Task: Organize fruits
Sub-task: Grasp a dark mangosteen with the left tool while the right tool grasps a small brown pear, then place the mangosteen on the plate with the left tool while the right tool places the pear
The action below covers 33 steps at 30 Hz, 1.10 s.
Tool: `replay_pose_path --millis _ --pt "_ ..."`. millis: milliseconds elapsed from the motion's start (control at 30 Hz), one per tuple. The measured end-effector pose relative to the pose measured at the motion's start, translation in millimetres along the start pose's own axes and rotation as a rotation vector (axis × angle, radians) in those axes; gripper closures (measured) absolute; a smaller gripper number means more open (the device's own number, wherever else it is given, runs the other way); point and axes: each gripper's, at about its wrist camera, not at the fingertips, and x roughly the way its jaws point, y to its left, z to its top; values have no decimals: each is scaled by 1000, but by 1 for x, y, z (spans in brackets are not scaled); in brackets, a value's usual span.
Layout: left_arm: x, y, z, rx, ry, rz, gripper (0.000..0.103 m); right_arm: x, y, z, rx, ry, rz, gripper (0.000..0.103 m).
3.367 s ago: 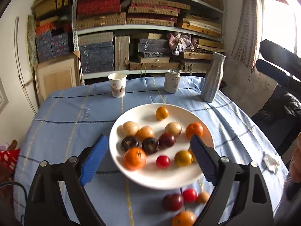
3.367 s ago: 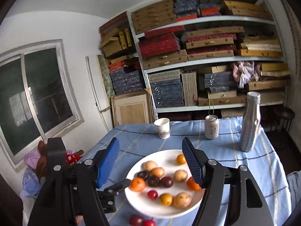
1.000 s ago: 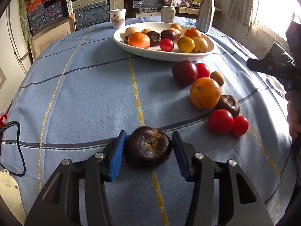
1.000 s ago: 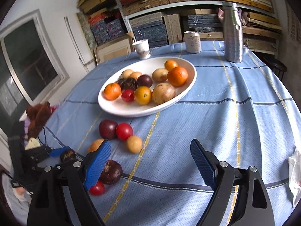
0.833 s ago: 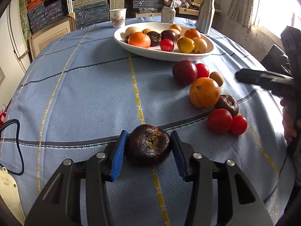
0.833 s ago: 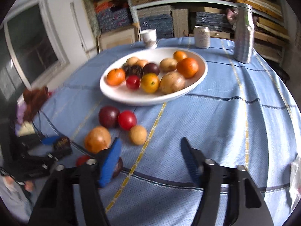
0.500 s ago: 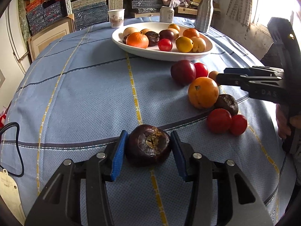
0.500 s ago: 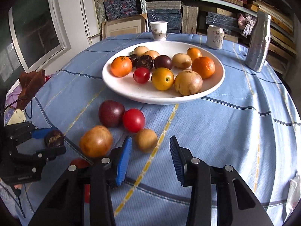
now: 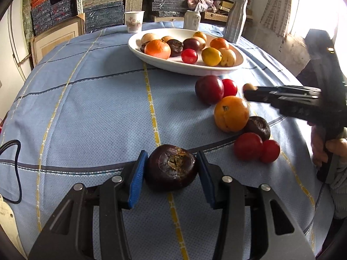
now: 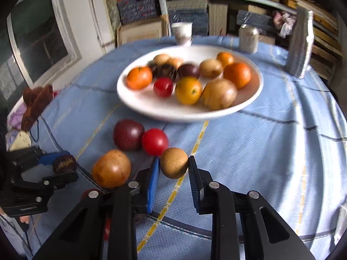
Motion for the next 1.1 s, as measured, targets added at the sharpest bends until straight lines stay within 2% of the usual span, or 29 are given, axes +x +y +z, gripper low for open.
replay_pose_path --millis 200,333,467,600,700,800,967,1100 --pt "-17 -8 18 18 -81 61 58 -50 -25 2 107 -153 29 76" --pt "-34 -9 60 29 -130 86 58 -84 -41 18 152 -238 62 76" --pt "-50 -8 115 -7 -207 67 58 -108 -43 47 120 -281 31 76" --pt "-45 -18 160 -10 -256 62 58 -111 -44 82 103 -306 12 76" --pt "-24 -21 183 -41 -248 21 58 -96 -47 104 119 -295 34 76" --pt "2 -21 194 -65 -218 -10 58 -63 -45 117 129 -242 63 76" --pt "50 -10 202 -79 -146 -8 58 -4 -44 123 114 -124 74 76" --pt "77 -1 206 -81 -107 -9 58 27 -50 124 125 -66 77 76"
